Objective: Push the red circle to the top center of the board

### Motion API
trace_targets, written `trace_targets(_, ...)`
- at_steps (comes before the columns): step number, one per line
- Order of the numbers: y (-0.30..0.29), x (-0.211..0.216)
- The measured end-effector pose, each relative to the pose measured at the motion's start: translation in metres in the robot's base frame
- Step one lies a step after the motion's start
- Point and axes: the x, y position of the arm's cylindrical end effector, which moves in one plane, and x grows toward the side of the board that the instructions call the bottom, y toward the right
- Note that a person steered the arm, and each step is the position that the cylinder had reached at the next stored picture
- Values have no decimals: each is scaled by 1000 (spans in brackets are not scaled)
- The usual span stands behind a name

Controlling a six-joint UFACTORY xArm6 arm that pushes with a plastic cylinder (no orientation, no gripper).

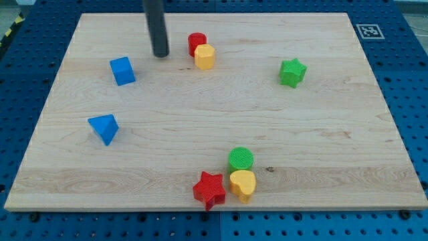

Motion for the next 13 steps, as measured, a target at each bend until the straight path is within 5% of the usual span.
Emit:
trace_targets(7, 74, 19)
trace_targets(10, 74, -60)
trace_targets(13, 79, -61)
